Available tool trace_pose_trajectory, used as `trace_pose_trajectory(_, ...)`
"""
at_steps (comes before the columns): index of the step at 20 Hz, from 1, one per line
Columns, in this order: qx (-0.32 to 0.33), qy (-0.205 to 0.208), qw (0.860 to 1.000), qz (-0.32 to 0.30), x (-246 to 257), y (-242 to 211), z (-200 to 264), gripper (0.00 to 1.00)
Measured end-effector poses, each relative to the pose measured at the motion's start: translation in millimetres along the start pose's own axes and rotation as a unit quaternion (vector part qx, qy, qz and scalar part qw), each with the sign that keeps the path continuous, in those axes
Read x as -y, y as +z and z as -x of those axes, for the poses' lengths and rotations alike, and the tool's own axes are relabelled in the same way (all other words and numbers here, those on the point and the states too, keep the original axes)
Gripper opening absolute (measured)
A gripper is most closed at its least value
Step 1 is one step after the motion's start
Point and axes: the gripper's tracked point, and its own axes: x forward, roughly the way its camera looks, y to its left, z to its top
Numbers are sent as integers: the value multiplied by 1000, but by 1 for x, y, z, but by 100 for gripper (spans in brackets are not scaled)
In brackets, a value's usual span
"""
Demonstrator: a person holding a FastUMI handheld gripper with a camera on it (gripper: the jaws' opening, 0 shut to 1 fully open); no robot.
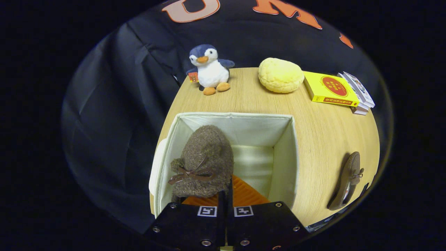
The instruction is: Open the storage box then place both shoes into the box .Put the left shoe in first, then the right shoe, with the right side of both shoes facing outward in a uniform manner.
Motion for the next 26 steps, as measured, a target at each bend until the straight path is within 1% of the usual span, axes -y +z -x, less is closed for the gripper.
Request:
trace_pose_trajectory(2, -16, -15, 1000, -3, -3, -9, -16, 4)
trace_pose_trajectory(4, -36, -14, 999, -10, -11, -18, -32, 5)
trace_pose_trajectory(8, -62, -31, 998, -11, -9, -32, -54, 5)
trace_pose_trajectory(9, -78, -23, 997, -13, -13, -41, -58, 6)
trace_pose_trajectory(11, -101, -1, 995, 18, -20, -53, -61, 13)
trace_pose_trajectory(12, -100, 10, 994, 34, -22, -52, -59, 17)
trace_pose_trajectory(14, -101, 38, 994, 35, -30, -53, -52, 35)
trace_pose_trajectory(15, -99, 53, 993, 32, -34, -51, -46, 41)
trace_pose_trajectory(16, -95, 64, 993, 34, -36, -49, -40, 52)
trace_pose_trajectory(17, -92, 75, 992, 35, -36, -48, -33, 58)
trace_pose_trajectory(18, -91, 94, 991, 32, -39, -50, -22, 66)
trace_pose_trajectory(19, -88, 120, 989, 27, -45, -49, -6, 69)
trace_pose_trajectory(20, -74, 147, 986, 25, -51, -44, 10, 79)
trace_pose_trajectory(21, -59, 168, 983, 29, -54, -37, 27, 83)
trace_pose_trajectory(22, -44, 185, 981, 36, -53, -33, 45, 89)
trace_pose_trajectory(24, -13, 208, 977, 49, -45, -22, 75, 95)
trace_pose_trajectory(26, 15, 223, 973, 55, -29, -14, 99, 97)
